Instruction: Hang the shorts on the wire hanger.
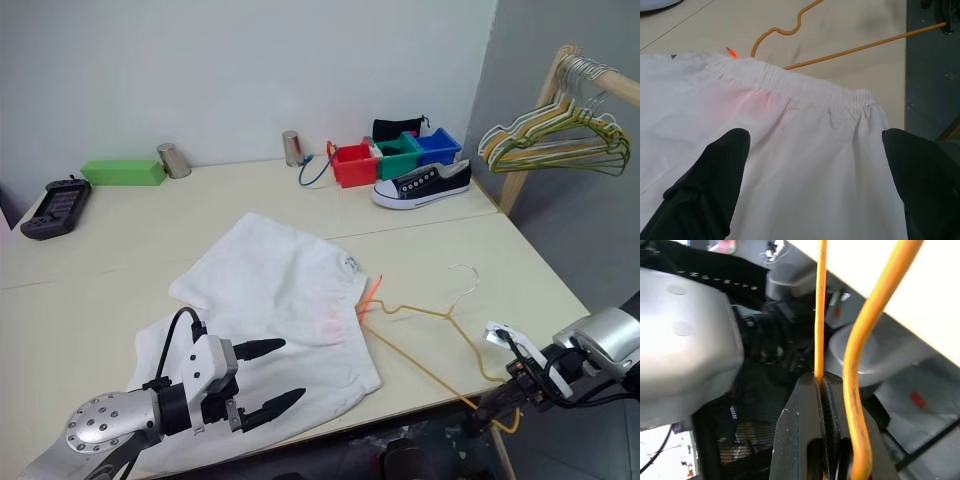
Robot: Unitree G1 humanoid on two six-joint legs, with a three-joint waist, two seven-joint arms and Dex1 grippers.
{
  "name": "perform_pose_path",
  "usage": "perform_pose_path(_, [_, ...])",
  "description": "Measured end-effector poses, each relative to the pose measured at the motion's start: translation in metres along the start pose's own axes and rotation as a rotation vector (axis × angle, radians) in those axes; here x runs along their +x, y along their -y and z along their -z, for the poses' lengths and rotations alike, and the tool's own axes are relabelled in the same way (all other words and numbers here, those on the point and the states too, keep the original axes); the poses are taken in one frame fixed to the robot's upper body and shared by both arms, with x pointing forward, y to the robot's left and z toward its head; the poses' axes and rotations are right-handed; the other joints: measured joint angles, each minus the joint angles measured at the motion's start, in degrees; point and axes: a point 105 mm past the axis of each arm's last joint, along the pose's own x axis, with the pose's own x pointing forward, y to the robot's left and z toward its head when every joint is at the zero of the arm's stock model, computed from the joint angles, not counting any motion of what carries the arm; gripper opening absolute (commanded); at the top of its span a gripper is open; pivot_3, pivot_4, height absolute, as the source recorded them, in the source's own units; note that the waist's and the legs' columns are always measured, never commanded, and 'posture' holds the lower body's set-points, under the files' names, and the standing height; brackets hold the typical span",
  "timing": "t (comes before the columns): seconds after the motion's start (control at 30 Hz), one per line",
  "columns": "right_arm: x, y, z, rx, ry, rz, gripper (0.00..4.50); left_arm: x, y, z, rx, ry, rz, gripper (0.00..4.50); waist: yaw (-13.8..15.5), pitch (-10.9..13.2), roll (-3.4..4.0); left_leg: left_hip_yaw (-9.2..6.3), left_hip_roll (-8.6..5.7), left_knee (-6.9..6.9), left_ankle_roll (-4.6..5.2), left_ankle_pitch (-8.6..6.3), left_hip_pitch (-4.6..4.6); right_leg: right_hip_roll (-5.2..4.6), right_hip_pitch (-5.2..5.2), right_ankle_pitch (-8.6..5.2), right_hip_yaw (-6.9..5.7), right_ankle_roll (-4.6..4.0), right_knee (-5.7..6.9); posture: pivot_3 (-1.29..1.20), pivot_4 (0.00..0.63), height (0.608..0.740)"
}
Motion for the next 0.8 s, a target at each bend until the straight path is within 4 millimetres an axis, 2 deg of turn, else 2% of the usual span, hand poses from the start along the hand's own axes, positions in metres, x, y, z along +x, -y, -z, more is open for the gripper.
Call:
perform_pose_path(0.3, [0.013, -0.008, -0.002, 0.014, -0.02, -0.057, 0.0, 0.0, -0.001, 0.0, 0.026, -0.003, -0.006, 4.49, 0.2, 0.0, 0.0, 0.0, 0.01, -0.01, 0.0, 0.0, -0.01, 0.01, 0.0, 0.0, -0.01, 0.0, -0.01, -0.12, 0.046, 0.74])
perform_pose_path(0.47, [0.024, 0.004, -0.004, 0.043, -0.012, -0.067, 0.0, 0.001, -0.003, -0.002, 0.043, -0.001, -0.006, 4.49, 0.4, 0.0, 0.0, 0.01, 0.02, 0.02, 0.0, 0.0, 0.0, 0.01, 0.0, 0.01, 0.0, 0.01, 0.0, -0.11, 0.046, 0.74])
perform_pose_path(0.7, [0.022, 0.014, -0.009, 0.066, 0.002, -0.032, 0.0, 0.0, -0.001, 0.003, 0.034, -0.017, -0.008, 4.49, 1.1, 0.0, 0.01, 0.01, 0.04, 0.01, 0.0, 0.0, 0.0, 0.04, 0.0, 0.02, -0.01, 0.01, 0.03, -0.11, 0.044, 0.74])
perform_pose_path(0.8, [0.026, 0.014, -0.019, 0.053, 0.011, -0.043, 0.0, 0.0, -0.001, 0.003, 0.044, -0.016, -0.011, 4.49, 1.2, 0.0, 0.01, 0.01, 0.05, 0.02, 0.0, 0.0, 0.0, 0.04, 0.0, 0.02, 0.0, 0.01, 0.03, -0.11, 0.045, 0.74])
